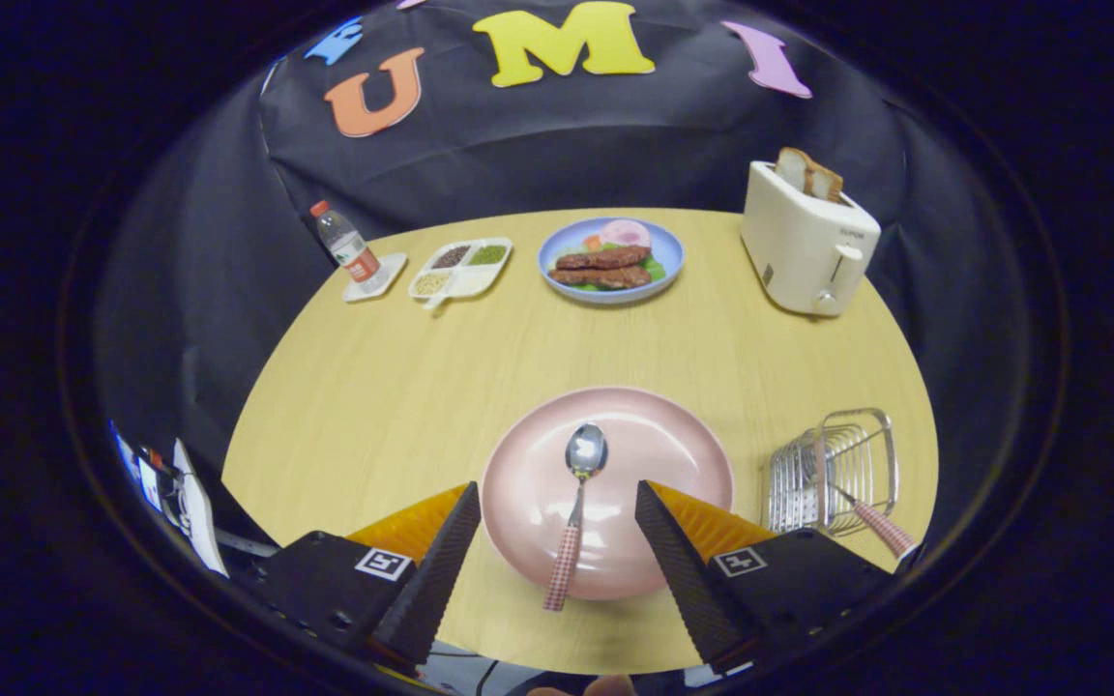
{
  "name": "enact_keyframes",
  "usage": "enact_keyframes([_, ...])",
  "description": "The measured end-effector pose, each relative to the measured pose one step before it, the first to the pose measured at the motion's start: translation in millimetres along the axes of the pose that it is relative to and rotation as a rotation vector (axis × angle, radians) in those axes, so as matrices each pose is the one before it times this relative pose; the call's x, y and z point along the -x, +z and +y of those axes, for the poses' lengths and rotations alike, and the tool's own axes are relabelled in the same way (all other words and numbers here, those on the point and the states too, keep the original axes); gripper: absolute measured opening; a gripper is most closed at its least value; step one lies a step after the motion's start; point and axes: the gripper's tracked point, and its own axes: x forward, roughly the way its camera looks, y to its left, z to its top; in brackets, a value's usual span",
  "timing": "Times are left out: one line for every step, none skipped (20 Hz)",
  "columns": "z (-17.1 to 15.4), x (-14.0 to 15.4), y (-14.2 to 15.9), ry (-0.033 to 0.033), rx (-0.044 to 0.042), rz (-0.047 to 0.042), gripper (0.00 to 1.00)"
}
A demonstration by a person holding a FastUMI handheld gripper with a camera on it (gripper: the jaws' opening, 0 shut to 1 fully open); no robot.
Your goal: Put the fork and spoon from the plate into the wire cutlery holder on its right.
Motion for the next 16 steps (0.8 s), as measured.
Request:
enact_keyframes([-2.95, -6.12, -7.22, -0.01121, -0.01799, 0.01741, 0.97])
enact_keyframes([-0.9, -4.77, -6.43, -0.00728, -0.01682, 0.01157, 0.97])
enact_keyframes([-0.63, -5.73, -6.0, -0.00484, -0.00846, 0.01072, 0.97])
enact_keyframes([-1.8, -4.9, -7.1, -0.00926, -0.0015, 0.01229, 0.96])
enact_keyframes([-1.55, -6.95, -4.75, -0.0066, 0.00145, 0.01151, 0.95])
enact_keyframes([-1.08, -5.78, -5.01, -0.00629, -0.00077, 0.01059, 0.89])
enact_keyframes([-2.78, -5.76, -4.84, -0.01169, -0.00718, 0.01073, 0.84])
enact_keyframes([-2.79, -5.44, -5.53, -0.01123, -0.00861, 0.01565, 0.79])
enact_keyframes([-2.52, -4.61, -2.93, -0.00584, -0.00985, 0.01271, 0.74])
enact_keyframes([-1.8, -2.93, -4.21, -0.00567, -0.0067, 0.01098, 0.69])
enact_keyframes([-1.33, -2.35, -1.15, 0.00043, -0.01028, 0.00593, 0.58])
enact_keyframes([1.16, -1.78, -2.51, 0.00409, -0.00989, 0.00786, 0.55])
enact_keyframes([0.41, -2.46, -2.47, -0.00154, 0.00212, 0.02117, 0.5])
enact_keyframes([-2.43, 10.06, 1.14, -0.00963, 0.00966, -0.00947, 0.44])
enact_keyframes([-3.21, -13.3, 3.37, -0.01557, 0.00754, 0.00237, 0.28])
enact_keyframes([4.17, 0.68, -0.16, 0.01354, 0.00135, 0.01587, 0.13])
